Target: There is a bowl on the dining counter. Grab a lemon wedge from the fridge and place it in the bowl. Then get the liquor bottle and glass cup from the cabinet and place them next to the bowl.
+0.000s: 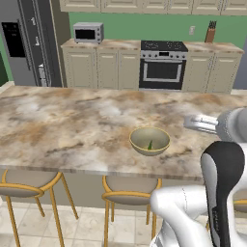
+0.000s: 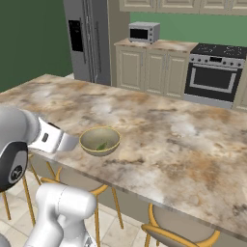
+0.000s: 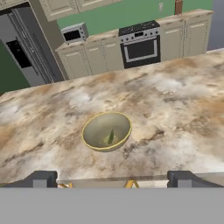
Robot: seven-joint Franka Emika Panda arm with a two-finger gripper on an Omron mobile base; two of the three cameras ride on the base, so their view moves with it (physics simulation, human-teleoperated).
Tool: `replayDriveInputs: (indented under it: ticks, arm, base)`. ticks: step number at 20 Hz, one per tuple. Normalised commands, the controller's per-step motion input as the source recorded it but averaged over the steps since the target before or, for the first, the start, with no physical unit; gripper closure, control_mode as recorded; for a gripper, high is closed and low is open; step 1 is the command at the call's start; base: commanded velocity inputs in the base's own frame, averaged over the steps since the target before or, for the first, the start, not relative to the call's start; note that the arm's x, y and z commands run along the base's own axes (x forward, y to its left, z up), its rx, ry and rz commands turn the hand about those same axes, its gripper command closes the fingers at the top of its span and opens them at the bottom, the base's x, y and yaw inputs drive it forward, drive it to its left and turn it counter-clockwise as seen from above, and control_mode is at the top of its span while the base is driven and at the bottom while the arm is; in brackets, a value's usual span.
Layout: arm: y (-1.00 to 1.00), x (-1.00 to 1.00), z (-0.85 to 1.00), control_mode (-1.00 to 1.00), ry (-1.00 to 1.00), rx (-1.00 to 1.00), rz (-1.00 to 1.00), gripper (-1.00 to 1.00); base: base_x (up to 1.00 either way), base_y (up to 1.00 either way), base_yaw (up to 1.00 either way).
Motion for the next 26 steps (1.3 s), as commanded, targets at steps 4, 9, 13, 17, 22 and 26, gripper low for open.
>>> replayDriveInputs:
  ticks: [4, 9, 13, 17, 22, 26]
  arm:
    - [0.00, -0.12, 0.00, -1.00, -0.03, 0.00, 0.00, -1.00]
    - [0.00, -0.02, 0.00, -1.00, -0.01, 0.00, 0.00, -1.00]
    - [-0.05, -0.53, 0.00, -1.00, -0.12, 0.00, -0.03, -1.00]
    - [0.00, 0.00, 0.00, 1.00, 0.00, 0.00, 0.00, -1.00]
    - [0.00, 0.00, 0.00, 1.00, 0.00, 0.00, 0.00, -1.00]
    - [0.00, 0.00, 0.00, 1.00, 0.00, 0.00, 0.00, -1.00]
  base:
    - [0.00, 0.00, 0.00]
    - [0.00, 0.00, 0.00]
    - [0.00, 0.00, 0.00]
    - [-0.71, -0.29, -0.16]
    - [-0.53, -0.47, -0.37]
    - [-0.20, -0.46, -0.52]
